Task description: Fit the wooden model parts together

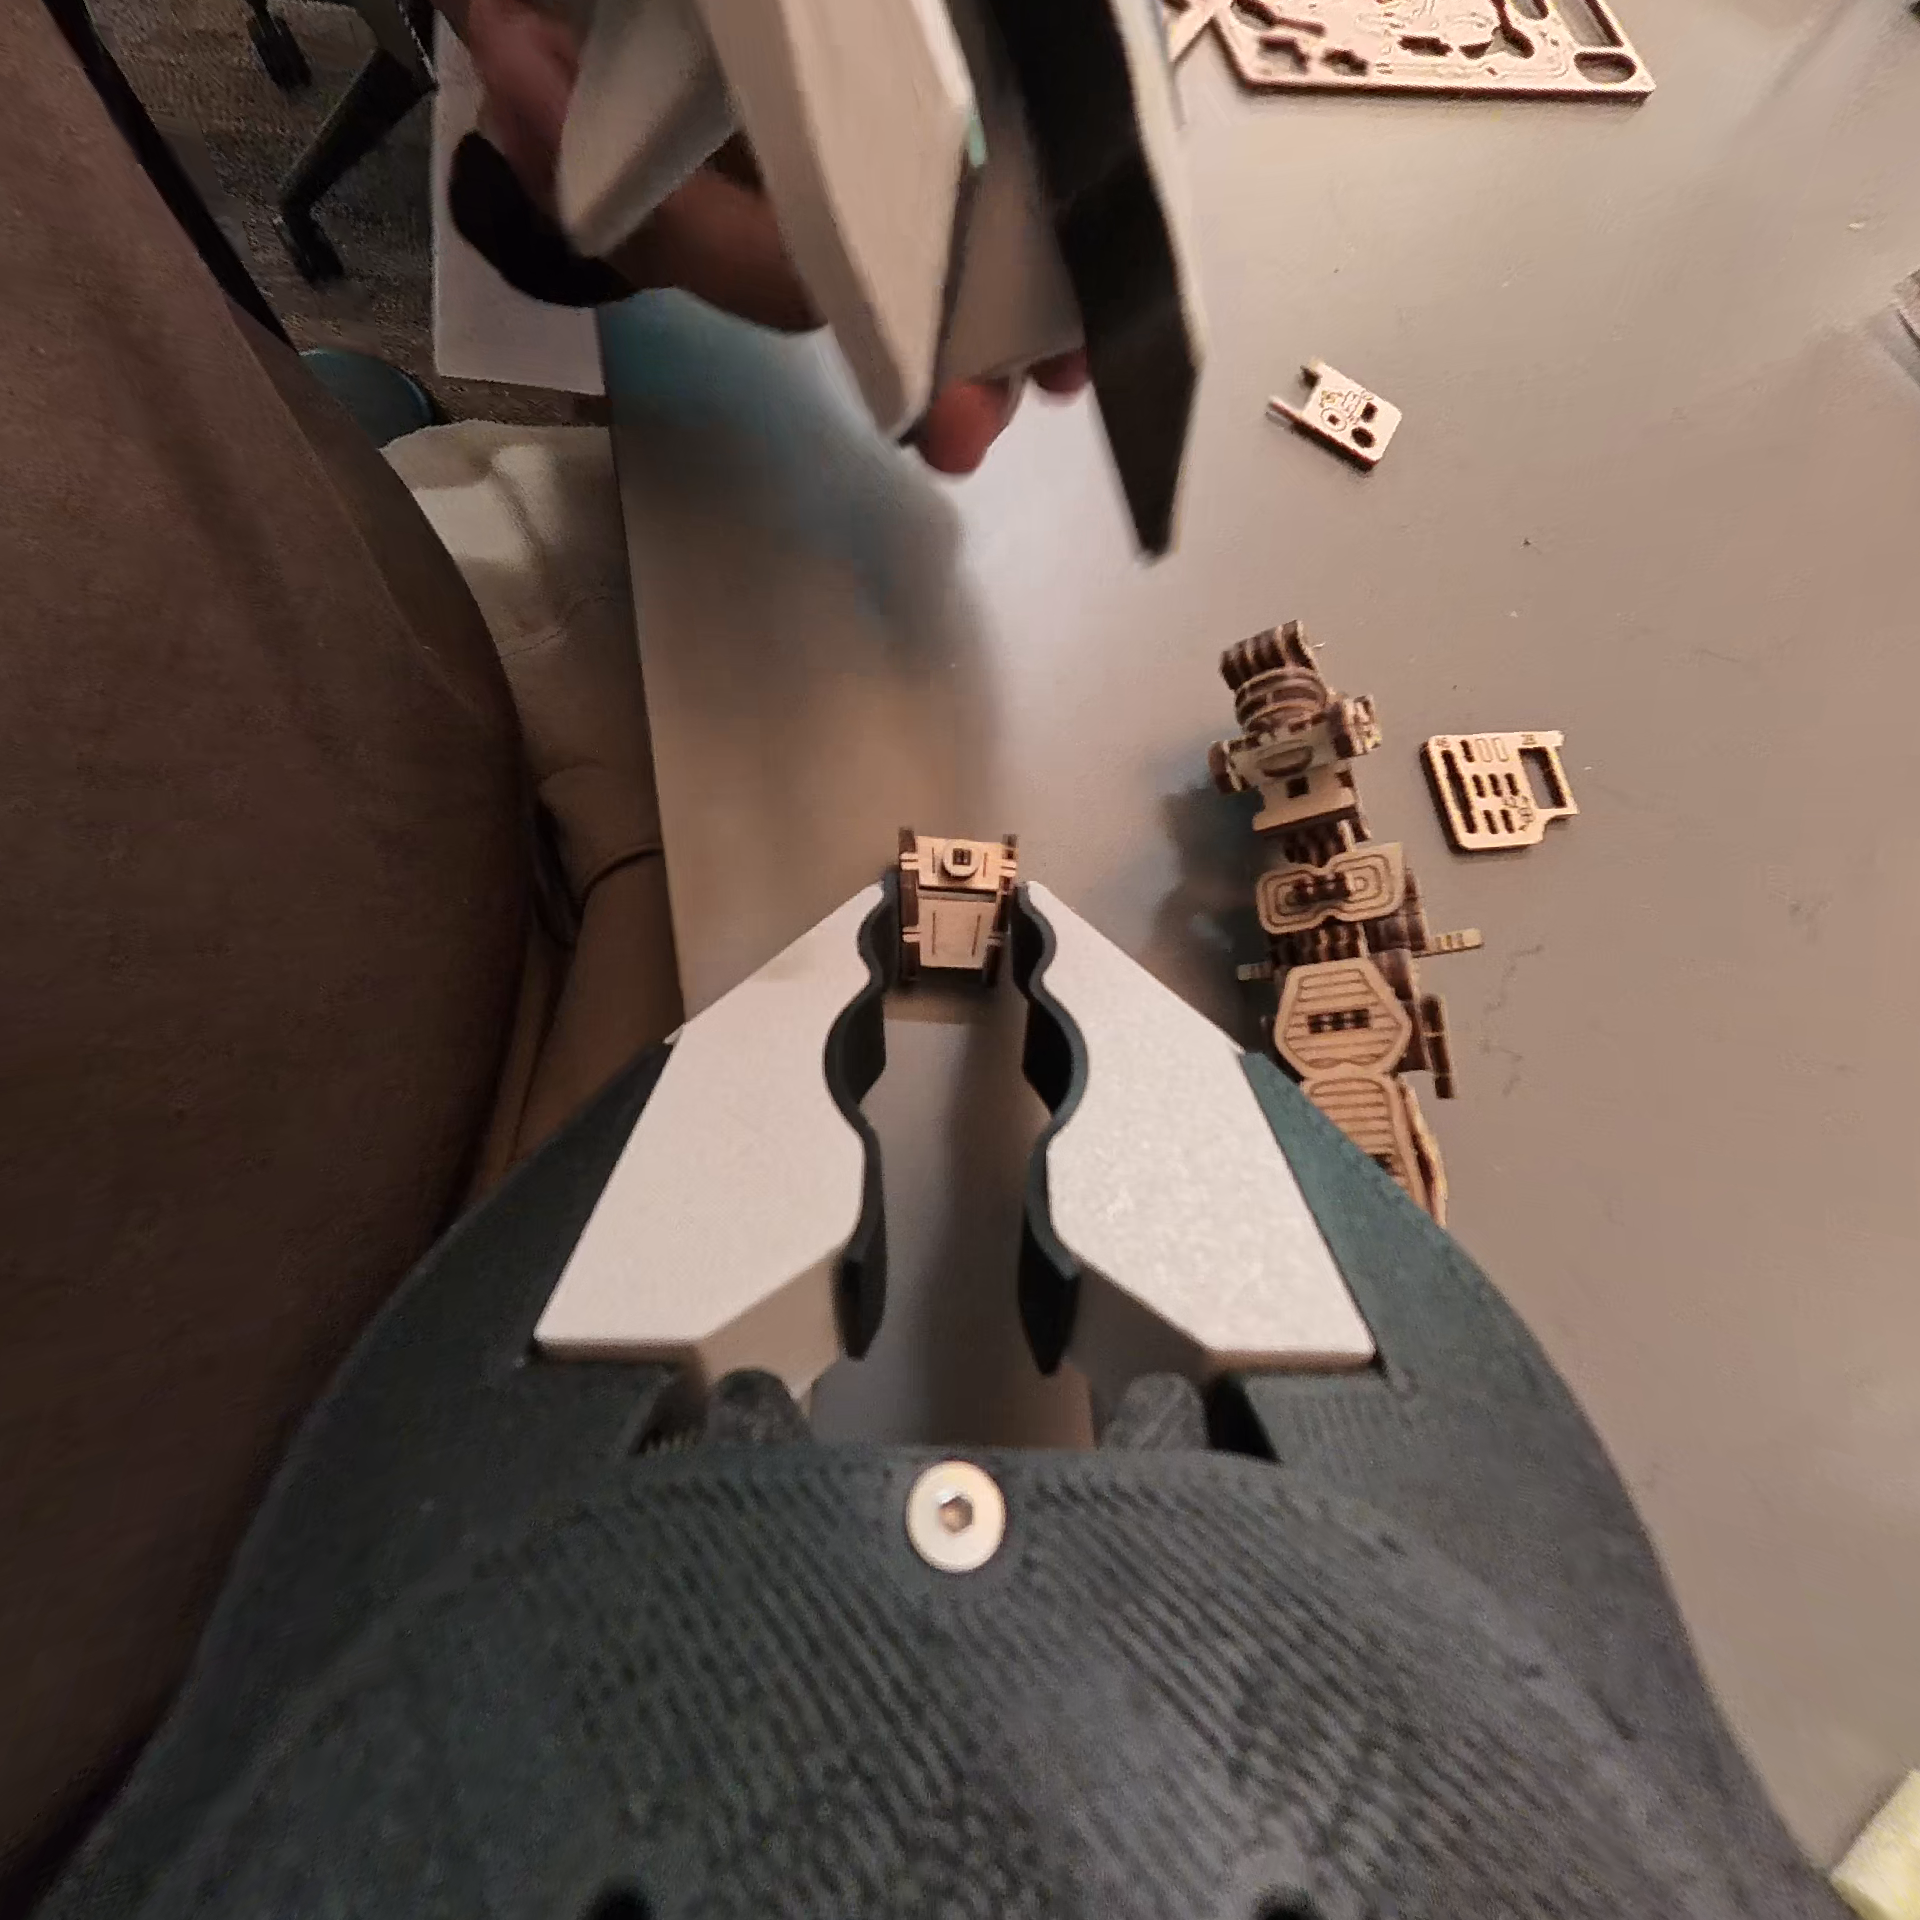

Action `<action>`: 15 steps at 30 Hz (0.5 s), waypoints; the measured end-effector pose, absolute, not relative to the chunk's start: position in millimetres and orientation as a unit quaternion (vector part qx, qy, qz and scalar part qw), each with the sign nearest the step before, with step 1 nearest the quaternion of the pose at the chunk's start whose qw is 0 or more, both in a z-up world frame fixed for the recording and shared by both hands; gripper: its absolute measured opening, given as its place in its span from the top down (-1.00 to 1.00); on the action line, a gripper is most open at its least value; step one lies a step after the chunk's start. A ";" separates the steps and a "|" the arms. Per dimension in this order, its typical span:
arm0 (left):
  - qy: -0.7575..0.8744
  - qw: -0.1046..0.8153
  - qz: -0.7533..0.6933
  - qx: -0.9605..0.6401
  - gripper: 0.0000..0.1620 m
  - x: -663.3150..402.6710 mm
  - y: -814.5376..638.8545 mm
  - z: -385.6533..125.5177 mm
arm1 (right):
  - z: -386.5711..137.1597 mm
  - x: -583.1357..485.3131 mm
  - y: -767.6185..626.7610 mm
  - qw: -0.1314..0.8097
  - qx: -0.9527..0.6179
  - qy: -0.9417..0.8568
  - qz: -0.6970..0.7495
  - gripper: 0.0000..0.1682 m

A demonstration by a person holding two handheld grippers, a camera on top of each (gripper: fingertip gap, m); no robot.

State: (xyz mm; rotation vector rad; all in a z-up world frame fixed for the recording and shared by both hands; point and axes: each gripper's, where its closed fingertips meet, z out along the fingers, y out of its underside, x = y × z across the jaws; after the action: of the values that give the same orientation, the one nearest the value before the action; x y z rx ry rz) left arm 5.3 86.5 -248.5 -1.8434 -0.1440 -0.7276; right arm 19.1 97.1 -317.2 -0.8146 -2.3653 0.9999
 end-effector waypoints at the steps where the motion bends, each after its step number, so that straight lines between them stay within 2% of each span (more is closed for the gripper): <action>1: -0.058 0.561 -0.254 -0.786 0.43 -5.3 87.9 -248.9 | -316.1 16.4 100.3 0.229 -0.300 -0.853 0.361 0.76; 6: 0.015 0.588 0.002 -0.809 0.42 -40.7 92.0 -240.3 | -275.1 9.5 109.1 0.269 -0.310 -0.802 0.434 0.76; 11: 0.167 0.482 0.134 -0.850 0.15 -53.5 107.2 -278.8 | -256.8 22.5 126.4 0.277 -0.323 -0.776 0.466 0.77; 15: 0.294 0.456 0.159 -0.825 0.14 -46.0 121.0 -288.5 | -234.3 31.7 137.5 0.320 -0.324 -0.740 0.496 0.78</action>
State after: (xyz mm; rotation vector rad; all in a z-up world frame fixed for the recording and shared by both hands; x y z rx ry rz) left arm -46.0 121.0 -288.5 -2.0335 0.7243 0.3910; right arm 31.7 137.5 -234.3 -0.8503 -1.9440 1.3036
